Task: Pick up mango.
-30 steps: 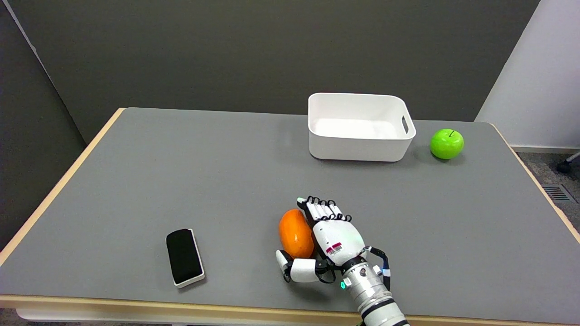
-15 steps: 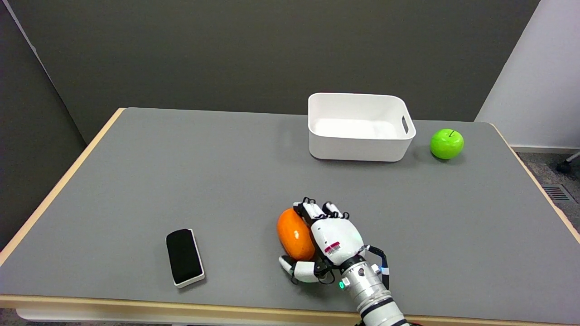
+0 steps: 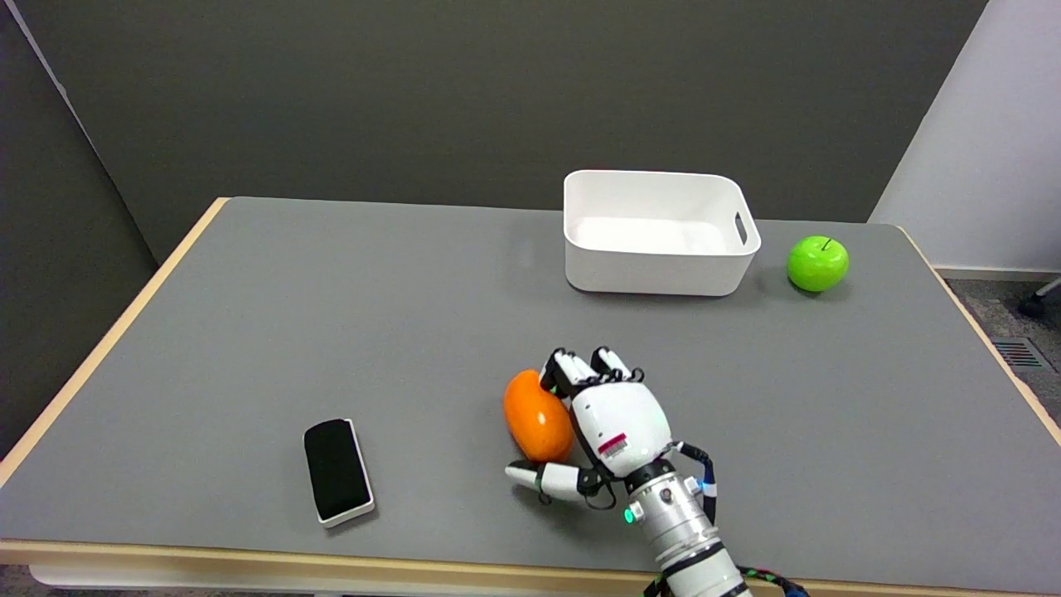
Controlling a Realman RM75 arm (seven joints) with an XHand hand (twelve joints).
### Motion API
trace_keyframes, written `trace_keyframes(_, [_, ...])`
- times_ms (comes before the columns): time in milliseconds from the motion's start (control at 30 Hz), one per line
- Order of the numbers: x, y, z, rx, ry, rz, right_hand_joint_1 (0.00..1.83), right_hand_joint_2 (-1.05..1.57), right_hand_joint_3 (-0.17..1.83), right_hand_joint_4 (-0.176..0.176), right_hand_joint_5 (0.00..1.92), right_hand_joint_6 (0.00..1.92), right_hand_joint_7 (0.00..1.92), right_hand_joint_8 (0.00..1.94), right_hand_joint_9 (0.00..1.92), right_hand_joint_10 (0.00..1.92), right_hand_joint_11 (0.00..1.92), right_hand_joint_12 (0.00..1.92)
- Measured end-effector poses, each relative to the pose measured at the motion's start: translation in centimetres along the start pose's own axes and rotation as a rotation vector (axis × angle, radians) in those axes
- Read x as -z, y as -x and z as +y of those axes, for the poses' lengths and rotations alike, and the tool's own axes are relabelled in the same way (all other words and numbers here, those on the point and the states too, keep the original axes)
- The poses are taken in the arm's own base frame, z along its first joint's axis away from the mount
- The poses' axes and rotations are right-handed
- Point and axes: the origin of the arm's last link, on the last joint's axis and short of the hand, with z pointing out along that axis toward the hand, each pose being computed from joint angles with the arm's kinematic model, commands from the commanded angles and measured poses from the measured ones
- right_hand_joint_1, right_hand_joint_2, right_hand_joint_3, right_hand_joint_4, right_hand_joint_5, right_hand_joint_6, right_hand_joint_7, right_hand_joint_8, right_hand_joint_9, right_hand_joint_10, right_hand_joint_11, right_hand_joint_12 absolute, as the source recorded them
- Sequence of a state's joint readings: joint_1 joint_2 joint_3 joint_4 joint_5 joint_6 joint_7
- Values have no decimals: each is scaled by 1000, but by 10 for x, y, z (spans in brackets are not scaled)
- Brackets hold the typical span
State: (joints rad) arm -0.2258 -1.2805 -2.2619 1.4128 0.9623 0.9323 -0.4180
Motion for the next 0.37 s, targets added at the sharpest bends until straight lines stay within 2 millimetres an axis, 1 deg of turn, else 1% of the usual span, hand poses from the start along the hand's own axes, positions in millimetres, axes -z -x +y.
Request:
trace_keyframes(133, [-8,-10,5,8,-14,47,1101,1248,315,-176,477,1717,543,1787,832,1921,216,1921])
trace_keyframes(367, [-32,-39,18,30,-24,146,1100,1246,325,-176,474,1726,542,1793,837,1921,222,1921])
